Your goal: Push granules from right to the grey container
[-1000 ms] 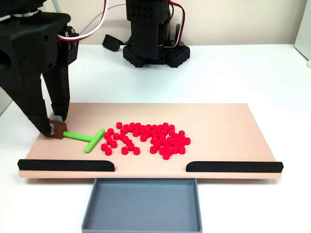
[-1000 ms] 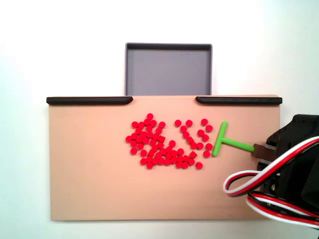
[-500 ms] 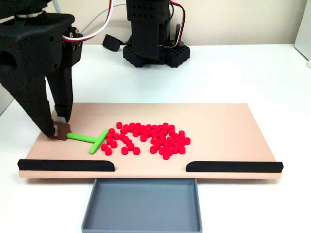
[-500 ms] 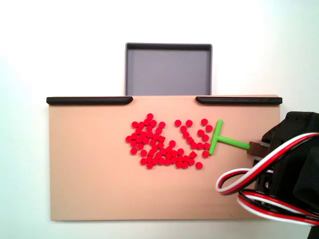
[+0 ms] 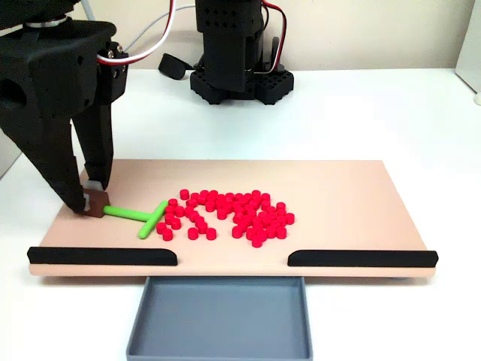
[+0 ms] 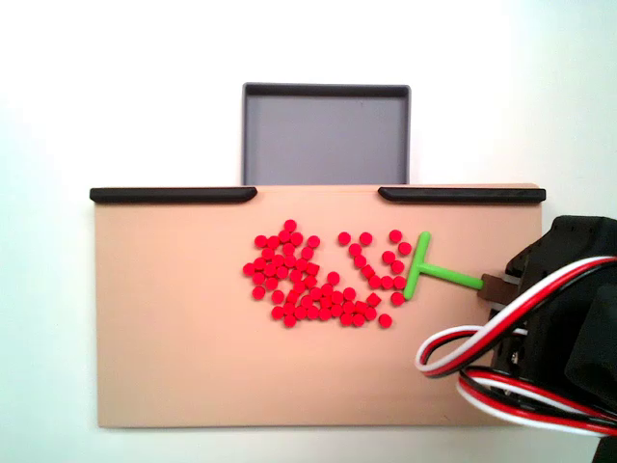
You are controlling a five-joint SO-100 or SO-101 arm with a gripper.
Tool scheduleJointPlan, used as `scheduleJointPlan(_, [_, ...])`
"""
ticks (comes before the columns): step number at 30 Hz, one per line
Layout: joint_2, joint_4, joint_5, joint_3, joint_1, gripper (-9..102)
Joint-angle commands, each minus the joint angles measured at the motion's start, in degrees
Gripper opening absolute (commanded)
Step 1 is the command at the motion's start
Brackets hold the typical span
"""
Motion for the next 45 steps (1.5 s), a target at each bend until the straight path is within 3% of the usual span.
scheduleJointPlan(1, [0.79,0.00,-20.39,-1.32,-0.62,0])
scheduleJointPlan(45, [1.32,0.00,-6.59,-1.23,-2.29,0])
